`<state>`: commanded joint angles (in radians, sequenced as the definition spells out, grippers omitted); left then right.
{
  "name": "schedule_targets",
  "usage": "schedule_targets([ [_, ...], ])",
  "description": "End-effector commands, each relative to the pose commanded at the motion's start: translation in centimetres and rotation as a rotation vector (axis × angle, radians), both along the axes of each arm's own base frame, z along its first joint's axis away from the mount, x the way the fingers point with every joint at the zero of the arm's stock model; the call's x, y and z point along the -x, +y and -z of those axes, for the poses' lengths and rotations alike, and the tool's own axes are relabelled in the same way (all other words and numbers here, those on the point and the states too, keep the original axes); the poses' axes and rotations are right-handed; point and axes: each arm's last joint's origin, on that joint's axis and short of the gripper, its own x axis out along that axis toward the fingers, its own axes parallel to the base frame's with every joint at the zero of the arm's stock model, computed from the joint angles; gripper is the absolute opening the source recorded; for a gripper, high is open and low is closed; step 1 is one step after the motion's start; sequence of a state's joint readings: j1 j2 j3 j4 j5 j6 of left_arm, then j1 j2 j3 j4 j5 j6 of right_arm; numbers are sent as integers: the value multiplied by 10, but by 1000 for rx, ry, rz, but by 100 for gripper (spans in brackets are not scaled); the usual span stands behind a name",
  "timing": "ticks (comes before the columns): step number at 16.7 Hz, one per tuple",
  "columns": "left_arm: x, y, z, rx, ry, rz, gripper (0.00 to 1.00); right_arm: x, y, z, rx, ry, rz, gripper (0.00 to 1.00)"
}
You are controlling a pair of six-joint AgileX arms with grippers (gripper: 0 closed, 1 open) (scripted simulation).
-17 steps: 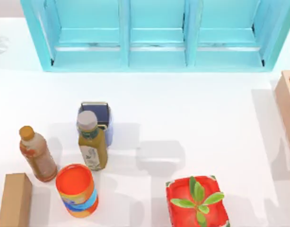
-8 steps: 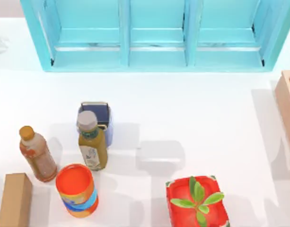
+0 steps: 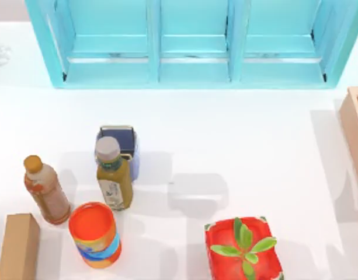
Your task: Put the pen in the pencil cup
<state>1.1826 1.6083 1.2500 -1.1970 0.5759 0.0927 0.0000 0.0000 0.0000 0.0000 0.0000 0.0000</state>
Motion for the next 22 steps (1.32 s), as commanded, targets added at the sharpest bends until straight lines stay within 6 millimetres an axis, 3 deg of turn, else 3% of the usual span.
schedule_targets([
  [3, -24, -2, 4, -137, 43, 88, 0, 0, 0, 0, 0, 0, 0, 100],
  [6, -68, -14, 14, -352, 94, 229, 0, 0, 0, 0, 0, 0, 0, 100],
  [10, -144, -59, 37, -704, 133, 439, 0, 0, 0, 0, 0, 0, 0, 100],
  [13, -196, -121, 58, -985, 110, 564, 0, 0, 0, 0, 0, 0, 0, 100],
  [16, -229, -201, 76, -1258, 20, 621, 0, 0, 0, 0, 0, 0, 0, 100],
  [19, -237, -290, 83, -1481, -147, 578, 0, 0, 0, 0, 0, 0, 0, 100],
  [22, -220, -373, 80, -1599, -356, 441, 0, 0, 0, 0, 0, 0, 0, 100],
])
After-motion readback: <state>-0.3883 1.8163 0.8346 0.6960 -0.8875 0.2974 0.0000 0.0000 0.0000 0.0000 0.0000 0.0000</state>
